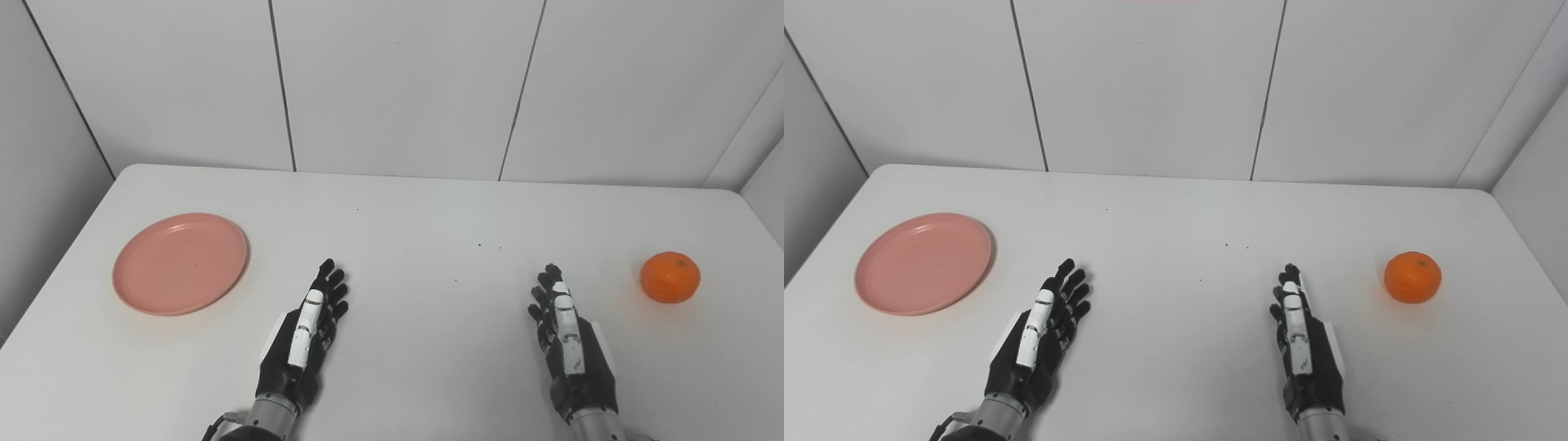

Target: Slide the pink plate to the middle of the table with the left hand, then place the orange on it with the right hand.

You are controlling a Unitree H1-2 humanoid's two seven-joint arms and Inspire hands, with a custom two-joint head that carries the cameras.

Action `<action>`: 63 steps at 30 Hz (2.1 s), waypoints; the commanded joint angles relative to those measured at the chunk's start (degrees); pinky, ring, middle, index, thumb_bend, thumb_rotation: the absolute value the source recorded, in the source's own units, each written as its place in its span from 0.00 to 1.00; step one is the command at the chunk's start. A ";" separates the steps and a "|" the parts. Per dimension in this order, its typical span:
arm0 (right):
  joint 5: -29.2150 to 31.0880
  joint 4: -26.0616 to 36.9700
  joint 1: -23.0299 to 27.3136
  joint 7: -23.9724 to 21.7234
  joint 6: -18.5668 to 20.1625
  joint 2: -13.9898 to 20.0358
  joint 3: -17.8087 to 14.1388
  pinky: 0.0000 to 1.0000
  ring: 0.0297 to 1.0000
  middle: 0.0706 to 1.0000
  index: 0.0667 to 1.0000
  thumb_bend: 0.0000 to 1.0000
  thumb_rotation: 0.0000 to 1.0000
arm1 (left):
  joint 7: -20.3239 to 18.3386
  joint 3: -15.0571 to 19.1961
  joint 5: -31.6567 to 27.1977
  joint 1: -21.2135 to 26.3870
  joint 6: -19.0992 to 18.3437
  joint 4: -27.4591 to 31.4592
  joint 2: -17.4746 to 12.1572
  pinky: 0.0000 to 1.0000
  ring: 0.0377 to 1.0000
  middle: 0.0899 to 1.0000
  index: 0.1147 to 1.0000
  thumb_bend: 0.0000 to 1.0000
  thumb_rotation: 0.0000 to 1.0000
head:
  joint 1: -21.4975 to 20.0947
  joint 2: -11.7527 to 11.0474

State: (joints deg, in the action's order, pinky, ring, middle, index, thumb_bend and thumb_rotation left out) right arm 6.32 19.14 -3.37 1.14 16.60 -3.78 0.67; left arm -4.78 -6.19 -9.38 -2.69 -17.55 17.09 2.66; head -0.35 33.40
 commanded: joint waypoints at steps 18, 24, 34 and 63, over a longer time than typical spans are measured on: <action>3.75 3.14 0.76 -0.28 0.37 -0.20 -0.23 0.56 0.97 1.00 1.00 0.26 1.00 | 2.33 0.39 1.53 0.63 0.70 1.78 1.25 0.54 0.91 0.96 0.93 0.38 1.00 | 0.06 0.14; 3.71 3.06 0.76 -0.20 0.36 -0.33 -0.32 0.57 0.97 1.00 1.00 0.27 1.00 | 2.30 0.28 1.45 0.70 0.49 1.92 1.16 0.51 0.89 0.95 0.92 0.38 1.00 | 0.10 0.13; 1.79 1.93 1.04 0.21 -1.34 -0.03 -0.09 0.99 0.99 1.00 1.00 0.27 1.00 | 0.83 0.02 -0.71 0.74 1.99 1.23 0.89 0.93 0.94 0.96 0.95 0.40 1.00 | 0.34 0.20; 2.61 0.46 0.63 -1.30 -4.47 2.58 -2.40 0.99 0.99 1.00 1.00 0.20 1.00 | 1.03 -2.36 2.03 0.89 4.59 -3.16 3.45 0.94 0.95 0.96 0.95 0.38 1.00 | 11.29 -3.86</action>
State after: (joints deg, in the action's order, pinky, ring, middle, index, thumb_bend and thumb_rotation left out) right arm 8.98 18.74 -3.46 0.65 15.75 -1.53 -1.52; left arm -3.25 -7.82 -7.55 -2.61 -14.32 13.86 5.11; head 10.90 29.53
